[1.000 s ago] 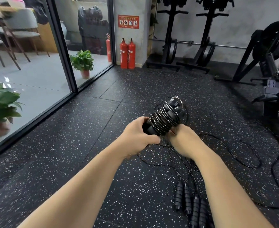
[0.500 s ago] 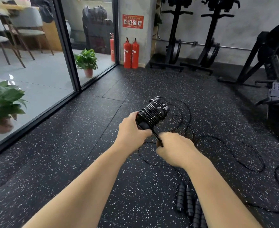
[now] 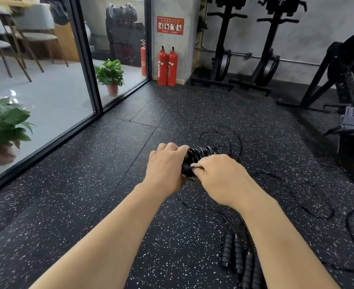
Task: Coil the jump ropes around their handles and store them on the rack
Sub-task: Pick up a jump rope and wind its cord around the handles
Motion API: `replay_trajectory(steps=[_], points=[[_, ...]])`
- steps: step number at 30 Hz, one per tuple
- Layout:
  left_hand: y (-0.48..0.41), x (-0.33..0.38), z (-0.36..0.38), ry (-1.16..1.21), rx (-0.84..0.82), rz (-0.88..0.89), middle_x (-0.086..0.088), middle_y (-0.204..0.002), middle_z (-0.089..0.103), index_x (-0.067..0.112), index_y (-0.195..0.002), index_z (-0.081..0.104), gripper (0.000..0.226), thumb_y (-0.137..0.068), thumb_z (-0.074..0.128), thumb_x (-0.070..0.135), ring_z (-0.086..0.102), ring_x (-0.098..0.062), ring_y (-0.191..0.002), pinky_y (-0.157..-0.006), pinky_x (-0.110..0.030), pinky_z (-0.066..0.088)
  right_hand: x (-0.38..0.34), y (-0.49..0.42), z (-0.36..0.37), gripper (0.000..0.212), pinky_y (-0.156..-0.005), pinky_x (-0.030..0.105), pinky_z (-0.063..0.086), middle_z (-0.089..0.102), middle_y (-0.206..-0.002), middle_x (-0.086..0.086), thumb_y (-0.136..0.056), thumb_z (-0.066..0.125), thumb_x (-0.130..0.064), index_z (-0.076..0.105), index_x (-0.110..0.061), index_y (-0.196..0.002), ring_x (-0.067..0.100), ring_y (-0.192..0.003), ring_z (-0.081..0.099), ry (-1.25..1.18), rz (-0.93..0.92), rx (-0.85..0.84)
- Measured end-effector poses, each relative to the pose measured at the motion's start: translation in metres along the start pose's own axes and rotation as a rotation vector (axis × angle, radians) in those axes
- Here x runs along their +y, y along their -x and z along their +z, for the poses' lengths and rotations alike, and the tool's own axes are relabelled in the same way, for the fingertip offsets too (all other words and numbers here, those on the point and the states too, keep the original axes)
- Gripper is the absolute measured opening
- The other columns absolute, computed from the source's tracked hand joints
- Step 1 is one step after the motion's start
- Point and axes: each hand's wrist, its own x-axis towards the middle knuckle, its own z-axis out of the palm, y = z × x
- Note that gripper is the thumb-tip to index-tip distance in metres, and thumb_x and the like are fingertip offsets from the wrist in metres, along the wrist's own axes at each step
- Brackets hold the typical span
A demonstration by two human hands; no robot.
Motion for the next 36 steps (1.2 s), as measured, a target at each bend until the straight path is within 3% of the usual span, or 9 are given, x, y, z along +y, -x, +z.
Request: replay_trajectory(steps=[3,6,10,14,23,26,31,34,36], points=[[-0.001,0.005,0.003,-0.044,0.006,0.047,0.003,-0.124,0.052,0.03,-0.13,0.048,0.05,-0.083,0.065,0.027,0.043,-0.024,-0.117,-0.091,-0.034,0.036,0.007,-0.002,-0.001,0.031,-0.058,0.039,0.05,0.064,-0.071,0.013,-0.097,0.045,-0.018,0.059,-0.004,-0.074,0.025,-0.058,0.059,-0.264,0.009,-0.025],[0.001,0.015,0.005,-0.073,0.029,0.11,0.006,-0.122,0.052,0.033,-0.127,0.048,0.045,-0.084,0.063,0.032,0.044,-0.021,-0.118,-0.091,-0.032,0.035,0.011,-0.005,0.001,0.026,-0.036,0.024,0.039,0.061,-0.058,0.014,-0.093,0.039,-0.001,0.063,-0.004,-0.084,0.02,-0.039,0.055,-0.673,0.112,0.005],[0.002,0.02,0.004,-0.043,0.06,0.159,0.01,-0.126,0.052,0.034,-0.135,0.045,0.055,-0.083,0.065,0.035,0.043,-0.018,-0.121,-0.093,-0.029,0.034,0.02,-0.006,-0.003,0.023,-0.034,0.021,0.038,0.059,-0.055,0.013,-0.092,0.04,0.005,0.063,0.005,-0.091,0.018,-0.04,0.053,-1.105,0.273,0.006],[0.005,0.025,0.001,-0.024,0.017,0.212,0.01,-0.128,0.049,0.032,-0.139,0.042,0.064,-0.08,0.066,0.031,0.04,-0.017,-0.121,-0.094,-0.028,0.03,0.025,-0.004,-0.008,0.02,-0.035,0.017,0.041,0.06,-0.054,0.01,-0.092,0.044,0.002,0.064,0.003,-0.094,0.013,-0.04,0.054,-1.293,0.376,-0.013],[0.008,0.036,0.001,0.168,-0.258,0.197,0.011,-0.084,0.04,0.026,-0.08,0.038,0.038,-0.059,0.046,0.057,0.041,-0.019,-0.093,-0.085,-0.035,0.042,0.025,-0.003,-0.009,0.021,-0.033,0.016,0.039,0.058,-0.049,0.008,-0.086,0.043,0.0,0.063,0.001,-0.078,0.011,-0.036,0.053,-1.344,0.508,0.043],[0.005,0.033,0.005,0.239,-0.297,0.191,0.006,-0.086,0.046,0.03,-0.077,0.039,0.037,-0.065,0.047,0.063,0.044,-0.022,-0.092,-0.089,-0.042,0.044,0.026,-0.004,-0.008,0.018,-0.034,0.016,0.042,0.059,-0.051,0.008,-0.089,0.054,-0.011,0.063,0.0,-0.078,0.012,-0.038,0.055,-1.31,0.498,0.057],[0.004,0.03,0.008,0.351,-0.282,0.113,0.001,-0.09,0.051,0.025,-0.082,0.045,0.037,-0.077,0.067,0.054,0.047,-0.023,-0.092,-0.078,-0.033,0.037,0.028,-0.003,-0.005,0.02,-0.044,0.017,0.051,0.063,-0.063,0.011,-0.088,0.068,-0.02,0.066,-0.001,-0.081,0.015,-0.049,0.061,-1.299,0.376,0.102],[0.001,0.027,0.008,0.405,-0.202,-0.005,-0.002,-0.091,0.059,0.022,-0.091,0.055,0.053,-0.064,0.057,0.067,0.055,-0.027,-0.091,-0.075,-0.04,0.048,0.033,-0.001,-0.005,0.013,-0.041,0.02,0.047,0.064,-0.062,0.01,-0.086,0.07,-0.014,0.066,-0.002,-0.083,0.014,-0.046,0.058,-1.085,0.314,0.295],[-0.001,0.025,0.007,0.416,-0.136,-0.092,-0.003,-0.095,0.058,0.018,-0.099,0.058,0.047,-0.072,0.068,0.056,0.056,-0.027,-0.093,-0.074,-0.038,0.047,0.04,0.0,-0.001,0.023,-0.041,0.023,0.044,0.063,-0.056,0.007,-0.083,0.073,-0.022,0.065,-0.001,-0.078,0.014,-0.042,0.056,-0.868,0.328,0.337]])
